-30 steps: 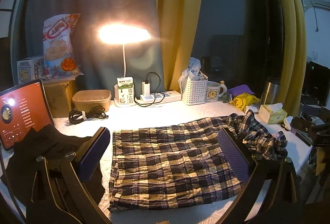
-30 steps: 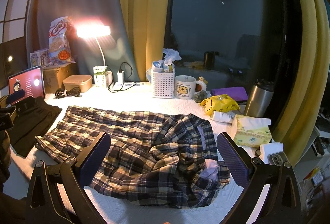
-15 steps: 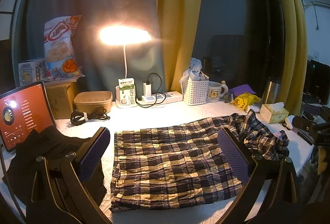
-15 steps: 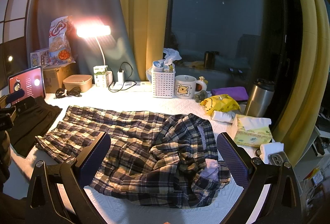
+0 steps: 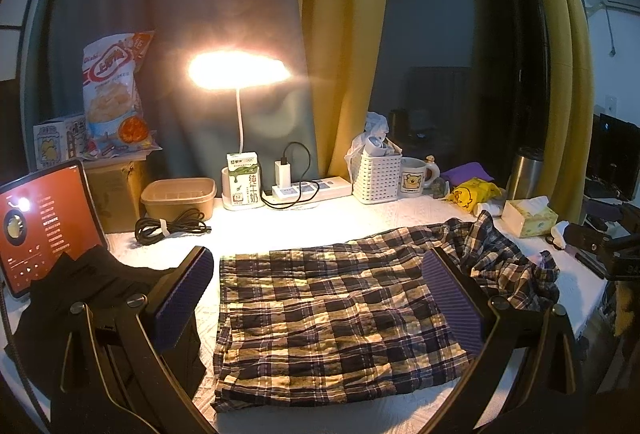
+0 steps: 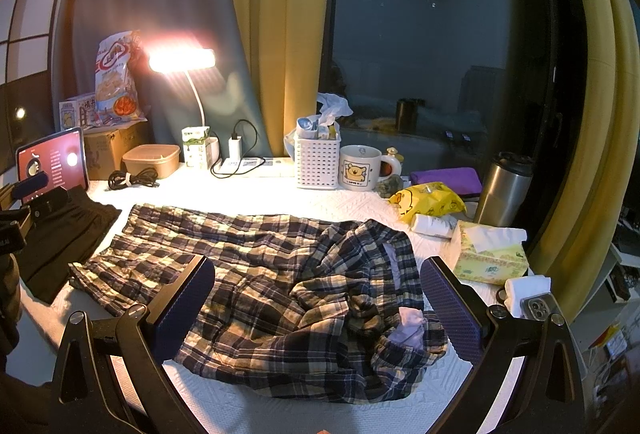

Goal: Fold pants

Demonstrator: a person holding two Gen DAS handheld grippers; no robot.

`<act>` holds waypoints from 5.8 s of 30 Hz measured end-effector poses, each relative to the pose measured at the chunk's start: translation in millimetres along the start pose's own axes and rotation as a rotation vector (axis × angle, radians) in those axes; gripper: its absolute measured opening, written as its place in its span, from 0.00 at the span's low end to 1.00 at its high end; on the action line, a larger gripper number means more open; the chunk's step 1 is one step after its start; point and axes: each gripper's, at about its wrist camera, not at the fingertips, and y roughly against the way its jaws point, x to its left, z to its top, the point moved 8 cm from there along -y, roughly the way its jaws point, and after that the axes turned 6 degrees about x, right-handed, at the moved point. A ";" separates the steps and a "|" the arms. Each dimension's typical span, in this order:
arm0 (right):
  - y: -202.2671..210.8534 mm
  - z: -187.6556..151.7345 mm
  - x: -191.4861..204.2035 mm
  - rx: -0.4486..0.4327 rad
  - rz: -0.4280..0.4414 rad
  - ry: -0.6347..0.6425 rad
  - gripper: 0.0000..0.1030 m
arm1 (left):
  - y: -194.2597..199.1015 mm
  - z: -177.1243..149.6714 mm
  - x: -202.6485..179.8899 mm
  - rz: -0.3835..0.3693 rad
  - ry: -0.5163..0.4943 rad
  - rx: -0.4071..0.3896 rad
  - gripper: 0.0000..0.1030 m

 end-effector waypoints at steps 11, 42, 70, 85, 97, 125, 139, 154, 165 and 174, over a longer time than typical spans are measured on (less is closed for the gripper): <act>-0.2 -0.1 0.5 0.000 0.001 0.001 1.00 | -0.9 -0.4 -2.0 -0.003 -0.006 0.001 1.00; -203.0 13.1 -123.0 0.348 0.029 -0.271 1.00 | -220.4 -11.0 90.5 0.027 0.017 0.412 1.00; -210.3 70.7 -103.8 0.249 0.036 -0.022 0.24 | -223.2 17.6 68.9 -0.082 -0.114 0.331 0.04; -275.7 152.9 -104.8 0.120 0.055 -0.031 0.23 | -298.5 101.1 130.6 0.100 -0.124 0.194 0.05; -309.3 115.6 -114.2 0.205 0.044 -0.056 1.00 | -264.2 50.0 145.9 0.064 0.004 0.321 0.99; -223.4 -7.9 -74.6 0.371 0.080 0.140 0.09 | -192.8 -50.8 93.5 -0.081 0.047 0.465 0.08; -131.0 30.1 -88.0 0.206 0.007 0.151 0.06 | -89.7 -39.2 70.1 -0.106 0.033 0.391 0.08; -86.2 -48.1 -118.3 0.253 -0.004 -0.014 0.00 | -46.5 -128.0 51.9 -0.100 0.074 0.561 0.09; -130.4 -69.8 -109.1 0.284 0.088 -0.116 0.95 | -53.7 -128.2 65.7 -0.049 0.158 0.506 0.69; -157.1 -84.0 -102.6 0.346 0.067 -0.083 0.22 | -68.4 -147.3 49.6 -0.078 0.100 0.514 0.35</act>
